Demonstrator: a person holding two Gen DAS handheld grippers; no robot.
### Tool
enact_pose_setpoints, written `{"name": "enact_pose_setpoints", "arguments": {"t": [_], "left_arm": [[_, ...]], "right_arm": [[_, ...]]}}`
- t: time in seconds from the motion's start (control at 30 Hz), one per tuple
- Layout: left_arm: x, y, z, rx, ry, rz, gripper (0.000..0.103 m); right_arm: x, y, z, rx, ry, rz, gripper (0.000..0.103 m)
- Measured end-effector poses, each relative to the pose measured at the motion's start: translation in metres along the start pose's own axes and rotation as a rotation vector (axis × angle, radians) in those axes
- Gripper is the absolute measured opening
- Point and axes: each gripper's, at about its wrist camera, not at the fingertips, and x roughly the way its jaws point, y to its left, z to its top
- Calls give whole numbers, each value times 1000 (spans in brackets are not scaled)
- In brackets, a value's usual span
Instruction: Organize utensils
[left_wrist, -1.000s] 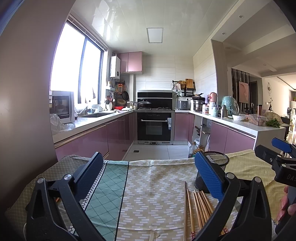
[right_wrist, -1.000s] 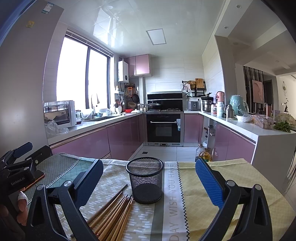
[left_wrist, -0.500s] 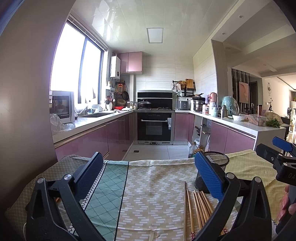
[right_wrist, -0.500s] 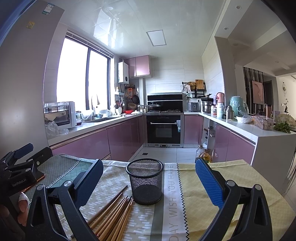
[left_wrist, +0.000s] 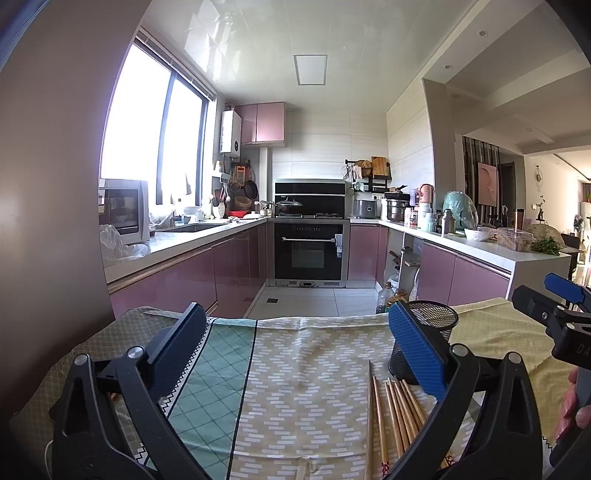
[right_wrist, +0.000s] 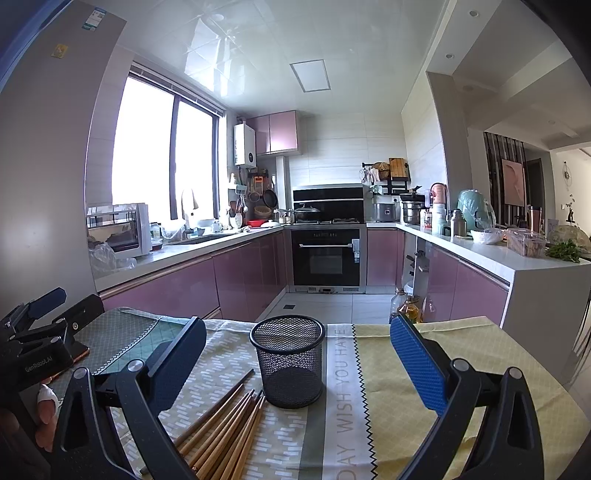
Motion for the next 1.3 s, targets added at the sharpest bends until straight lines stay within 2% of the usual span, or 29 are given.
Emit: {"name": "enact_pose_setpoints", "arguments": {"t": [1.3], "left_arm": [[8,-4,-9,9,25,-21,97]], "right_arm": [[4,-6,-1,16,26,5,96]]}}
